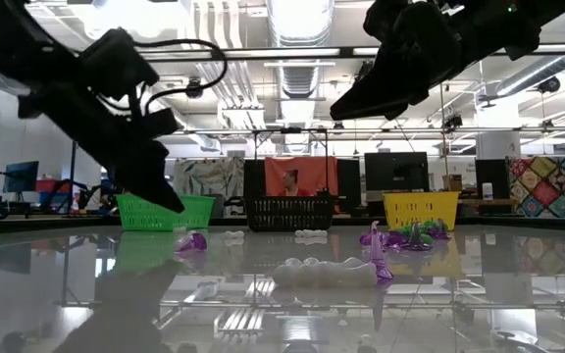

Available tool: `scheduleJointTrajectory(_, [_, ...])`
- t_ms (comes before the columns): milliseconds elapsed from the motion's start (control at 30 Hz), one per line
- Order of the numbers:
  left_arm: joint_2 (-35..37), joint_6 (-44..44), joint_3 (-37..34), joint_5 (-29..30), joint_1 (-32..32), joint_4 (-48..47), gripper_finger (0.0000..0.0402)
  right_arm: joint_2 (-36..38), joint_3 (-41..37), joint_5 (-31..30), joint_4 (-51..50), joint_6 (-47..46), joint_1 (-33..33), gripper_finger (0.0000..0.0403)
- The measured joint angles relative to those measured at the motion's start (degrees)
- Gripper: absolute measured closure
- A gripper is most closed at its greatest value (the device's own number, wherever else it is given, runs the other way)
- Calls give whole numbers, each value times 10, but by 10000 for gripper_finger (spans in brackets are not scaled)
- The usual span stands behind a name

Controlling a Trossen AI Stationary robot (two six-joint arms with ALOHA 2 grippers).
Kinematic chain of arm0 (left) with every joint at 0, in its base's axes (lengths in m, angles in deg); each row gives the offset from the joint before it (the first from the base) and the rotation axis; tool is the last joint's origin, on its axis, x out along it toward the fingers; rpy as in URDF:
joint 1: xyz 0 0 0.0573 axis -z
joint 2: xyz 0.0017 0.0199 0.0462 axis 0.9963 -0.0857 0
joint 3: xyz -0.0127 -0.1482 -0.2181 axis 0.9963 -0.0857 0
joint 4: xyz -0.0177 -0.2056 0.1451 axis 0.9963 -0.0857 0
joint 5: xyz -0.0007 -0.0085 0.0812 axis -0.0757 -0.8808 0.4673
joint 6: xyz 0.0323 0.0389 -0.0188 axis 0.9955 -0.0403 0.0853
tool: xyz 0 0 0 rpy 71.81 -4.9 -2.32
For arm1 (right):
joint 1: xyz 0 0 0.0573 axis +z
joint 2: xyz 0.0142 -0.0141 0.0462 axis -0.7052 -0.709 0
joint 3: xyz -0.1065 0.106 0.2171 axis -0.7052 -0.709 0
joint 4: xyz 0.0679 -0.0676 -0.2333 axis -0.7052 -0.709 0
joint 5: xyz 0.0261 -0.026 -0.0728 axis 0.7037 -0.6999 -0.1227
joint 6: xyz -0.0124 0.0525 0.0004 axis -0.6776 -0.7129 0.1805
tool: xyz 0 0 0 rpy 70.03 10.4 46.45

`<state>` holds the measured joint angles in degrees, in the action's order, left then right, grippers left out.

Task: Sort Halloween decoration
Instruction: Put the white bone toy into the green basket

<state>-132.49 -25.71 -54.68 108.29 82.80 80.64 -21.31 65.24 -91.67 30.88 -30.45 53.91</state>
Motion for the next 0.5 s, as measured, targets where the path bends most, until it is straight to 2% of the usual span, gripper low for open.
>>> scheduleJointTrajectory(100, [-15,-1,-24,32,0,57,401,0,0,0,0,2,0,307])
scheduleJointTrajectory(200, [-28,0,-27,59,0,69,401,0,0,0,0,1,0,307])
scheduleJointTrajectory(500, [-63,4,-27,63,0,85,401,0,0,0,0,-1,0,307])
